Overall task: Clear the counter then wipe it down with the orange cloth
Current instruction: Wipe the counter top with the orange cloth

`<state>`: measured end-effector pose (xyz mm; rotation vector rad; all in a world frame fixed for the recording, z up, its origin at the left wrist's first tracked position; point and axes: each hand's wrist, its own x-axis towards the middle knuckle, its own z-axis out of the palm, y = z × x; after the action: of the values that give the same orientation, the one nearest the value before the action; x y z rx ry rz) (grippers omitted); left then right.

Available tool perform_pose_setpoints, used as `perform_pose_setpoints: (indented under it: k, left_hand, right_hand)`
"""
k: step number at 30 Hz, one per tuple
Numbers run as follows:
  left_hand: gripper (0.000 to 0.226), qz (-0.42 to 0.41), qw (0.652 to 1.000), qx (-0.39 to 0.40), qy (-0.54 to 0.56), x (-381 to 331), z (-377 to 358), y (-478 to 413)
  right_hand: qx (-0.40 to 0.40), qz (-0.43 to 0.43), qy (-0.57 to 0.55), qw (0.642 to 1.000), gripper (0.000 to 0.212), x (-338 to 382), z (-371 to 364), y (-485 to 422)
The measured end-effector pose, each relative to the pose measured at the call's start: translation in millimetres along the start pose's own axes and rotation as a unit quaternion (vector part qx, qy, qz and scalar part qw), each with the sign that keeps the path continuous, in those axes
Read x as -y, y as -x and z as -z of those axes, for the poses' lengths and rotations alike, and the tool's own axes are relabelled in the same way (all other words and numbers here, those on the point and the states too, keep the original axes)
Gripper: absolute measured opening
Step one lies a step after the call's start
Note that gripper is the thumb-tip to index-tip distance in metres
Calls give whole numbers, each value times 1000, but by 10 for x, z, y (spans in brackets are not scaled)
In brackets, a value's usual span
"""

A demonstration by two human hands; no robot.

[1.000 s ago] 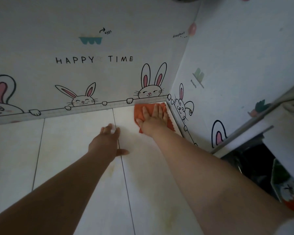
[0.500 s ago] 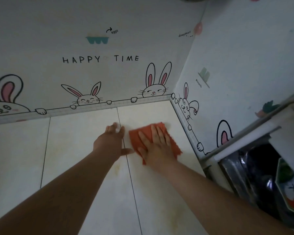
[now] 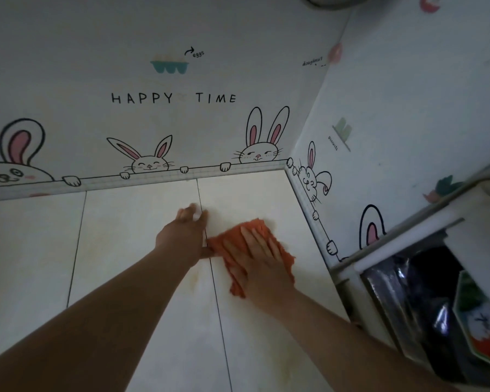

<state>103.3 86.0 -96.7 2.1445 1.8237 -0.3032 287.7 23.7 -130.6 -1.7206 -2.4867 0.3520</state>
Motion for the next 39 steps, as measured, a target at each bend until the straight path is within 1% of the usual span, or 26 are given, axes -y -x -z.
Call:
perform_pose_setpoints:
  k: [3,6,10,11,14,16,18,20,22,25,29,31,33,35,37,39]
  left_hand:
    - [99,0,1000,9,-12,28,-12,-16]
    - [107,1,999,23,-41,49,-43,96]
    - [120,1,998,-32,-61,19,-249,480]
    - [122,-3,998,-32,-60,0,-317,608]
    - [125,-1,998,4,-57,-46,-449,881]
    - [123,12,999,17,-34,-78,-479,960]
    - [122,28,999,19,-1,-106,-453,971]
    - [124,44,999,26,7,-128,-411,947]
    - [126,59,998,37,11,-148,-389,917]
    - [133,76,995,56,38,-169,-384,893]
    - [140,82,994,63,28,-156,-363,869]
    - [141,80,994,65,31,-158,-362,875]
    - [142,79,994,67,39,-181,-380,903]
    - [142,81,994,66,37,-205,-382,910]
    - [139,83,994,68,34,-226,-352,904]
    - [138,84,993,77,22,-249,-317,893]
  right_hand:
    - [-3,-9,21,1000,51,-20,-33,208]
    - [4,-32,28,999,50,-1,-41,171]
    - [36,-52,-2,998,48,-4,-53,135]
    - [47,-54,-2,997,48,2,-41,136]
    - [66,-60,7,996,49,24,11,102]
    - [85,-62,6,994,50,46,34,111]
    - [98,-44,-1,994,53,86,29,182]
    - [101,-16,-9,995,53,140,-6,311]
    - [100,-13,-8,995,51,156,-26,356]
    - [99,-36,10,994,50,157,22,73]
    - [119,-107,8,987,53,212,80,-520]
    - [136,-112,5,984,54,232,92,-653]
    - [142,-97,10,985,55,228,114,-619]
    - [134,-58,13,989,54,195,119,-396]
    - [118,4,10,993,54,160,79,19]
    - [104,47,16,993,53,131,29,499]
